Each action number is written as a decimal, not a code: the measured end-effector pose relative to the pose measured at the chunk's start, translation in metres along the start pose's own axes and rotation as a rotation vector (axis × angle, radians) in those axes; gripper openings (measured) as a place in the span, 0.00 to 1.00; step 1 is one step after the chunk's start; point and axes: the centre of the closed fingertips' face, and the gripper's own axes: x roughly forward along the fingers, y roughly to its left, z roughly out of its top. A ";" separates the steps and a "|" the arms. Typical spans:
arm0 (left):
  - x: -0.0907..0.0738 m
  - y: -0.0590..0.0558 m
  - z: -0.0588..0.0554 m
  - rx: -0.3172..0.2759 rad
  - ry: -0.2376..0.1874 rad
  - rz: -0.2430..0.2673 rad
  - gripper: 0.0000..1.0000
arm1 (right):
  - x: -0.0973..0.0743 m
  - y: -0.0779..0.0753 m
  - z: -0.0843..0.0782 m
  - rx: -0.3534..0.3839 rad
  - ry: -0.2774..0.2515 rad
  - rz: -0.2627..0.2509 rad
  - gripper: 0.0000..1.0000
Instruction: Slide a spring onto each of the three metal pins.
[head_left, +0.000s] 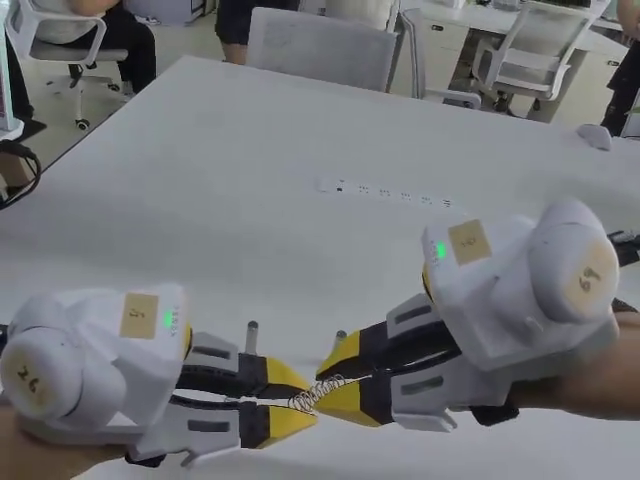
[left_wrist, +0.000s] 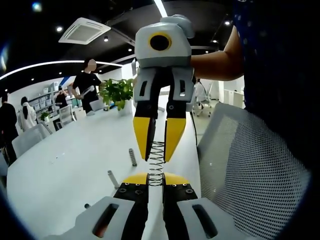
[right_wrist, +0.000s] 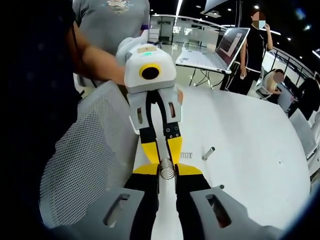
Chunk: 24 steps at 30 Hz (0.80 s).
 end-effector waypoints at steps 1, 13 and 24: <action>0.000 0.000 0.000 0.000 -0.001 0.000 0.02 | 0.000 0.000 -0.001 0.002 0.003 0.001 0.09; 0.001 0.002 0.003 0.002 -0.006 0.001 0.02 | 0.003 -0.002 -0.006 0.025 0.005 0.012 0.09; 0.004 0.004 0.001 0.002 0.004 -0.002 0.02 | 0.006 -0.004 -0.008 -0.004 0.095 0.049 0.09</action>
